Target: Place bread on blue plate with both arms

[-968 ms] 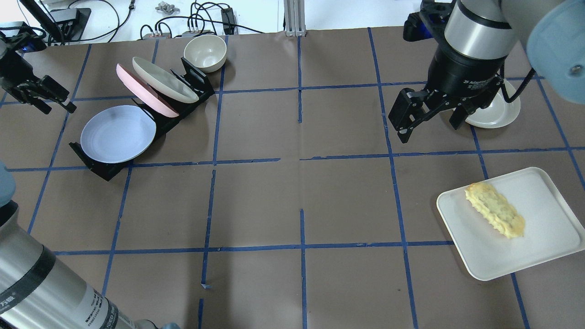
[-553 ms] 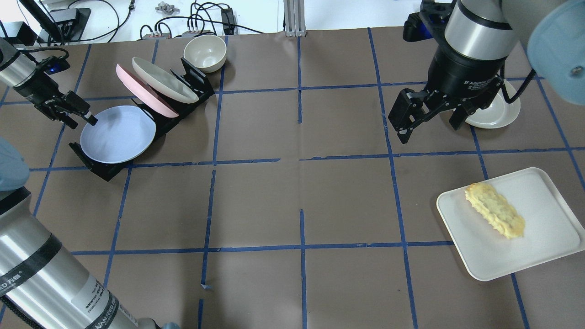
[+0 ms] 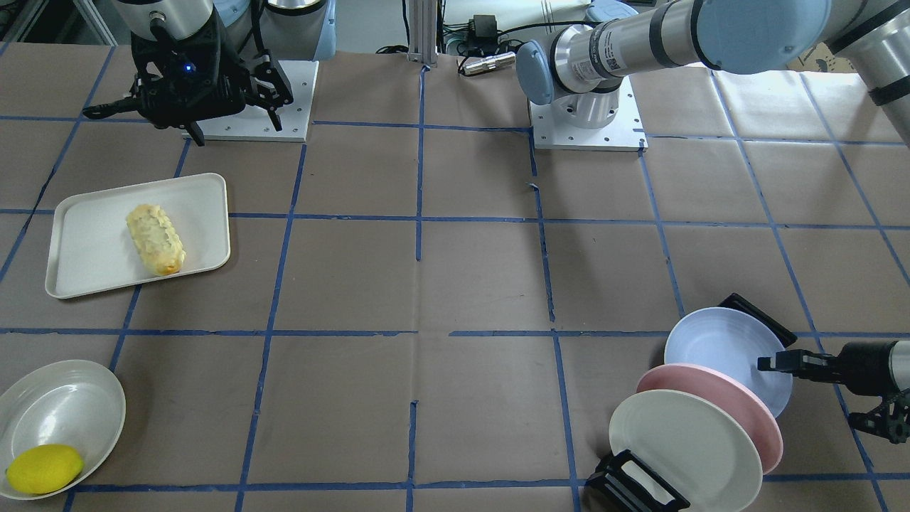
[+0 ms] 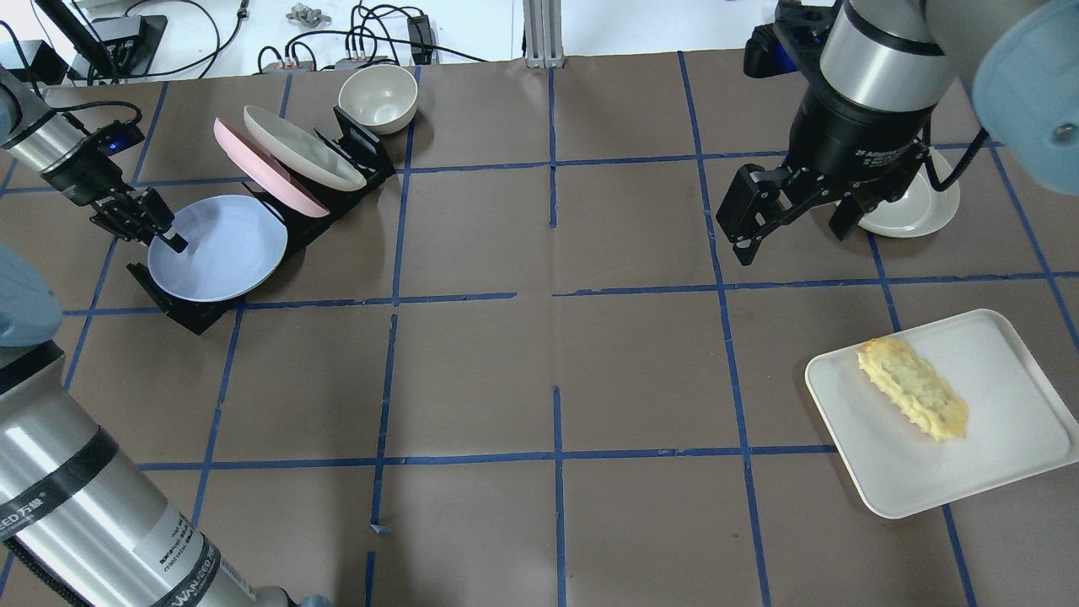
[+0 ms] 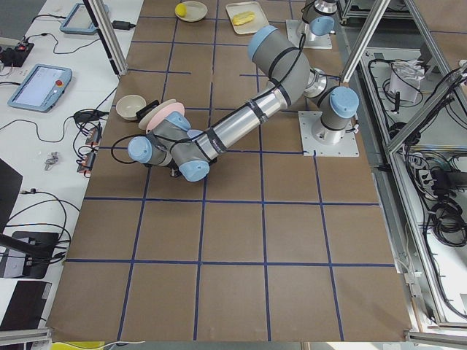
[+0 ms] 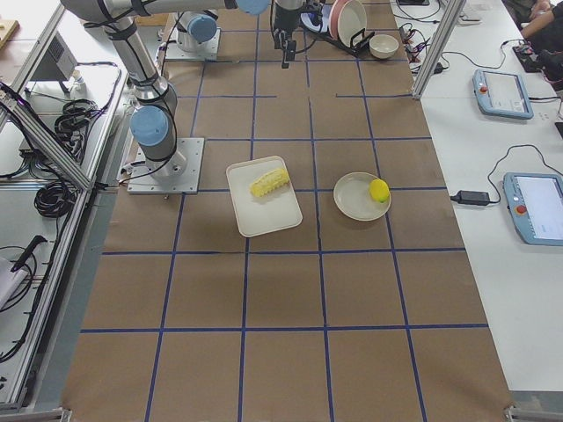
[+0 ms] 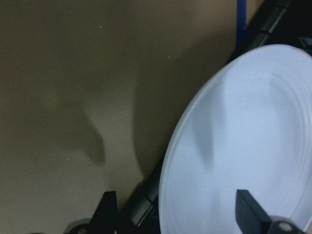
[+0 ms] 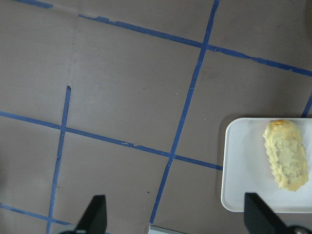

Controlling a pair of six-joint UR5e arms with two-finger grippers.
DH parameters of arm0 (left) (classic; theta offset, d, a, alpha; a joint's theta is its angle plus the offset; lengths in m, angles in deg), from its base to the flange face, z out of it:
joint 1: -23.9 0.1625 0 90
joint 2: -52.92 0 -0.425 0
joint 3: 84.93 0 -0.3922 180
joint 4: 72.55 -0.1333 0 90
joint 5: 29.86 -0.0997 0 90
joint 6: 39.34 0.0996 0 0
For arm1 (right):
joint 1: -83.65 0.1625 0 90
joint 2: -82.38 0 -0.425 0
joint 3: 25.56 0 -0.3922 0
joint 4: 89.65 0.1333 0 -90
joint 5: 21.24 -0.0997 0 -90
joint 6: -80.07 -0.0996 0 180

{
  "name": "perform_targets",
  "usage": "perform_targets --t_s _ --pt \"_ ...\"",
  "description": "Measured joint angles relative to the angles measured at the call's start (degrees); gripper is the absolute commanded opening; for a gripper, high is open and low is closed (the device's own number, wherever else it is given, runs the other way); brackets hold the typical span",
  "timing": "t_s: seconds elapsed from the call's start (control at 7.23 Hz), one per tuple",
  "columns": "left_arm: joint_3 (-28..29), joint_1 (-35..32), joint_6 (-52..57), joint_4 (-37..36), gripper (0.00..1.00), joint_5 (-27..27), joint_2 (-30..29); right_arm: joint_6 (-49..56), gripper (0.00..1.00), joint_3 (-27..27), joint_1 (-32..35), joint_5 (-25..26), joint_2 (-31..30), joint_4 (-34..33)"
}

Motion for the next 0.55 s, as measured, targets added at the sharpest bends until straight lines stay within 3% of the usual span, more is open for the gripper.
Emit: perform_targets --t_s 0.55 --pt "1.99 0.04 -0.07 1.63 0.03 -0.45 1.27 0.00 1.00 0.00 0.00 0.00 0.00 0.00"
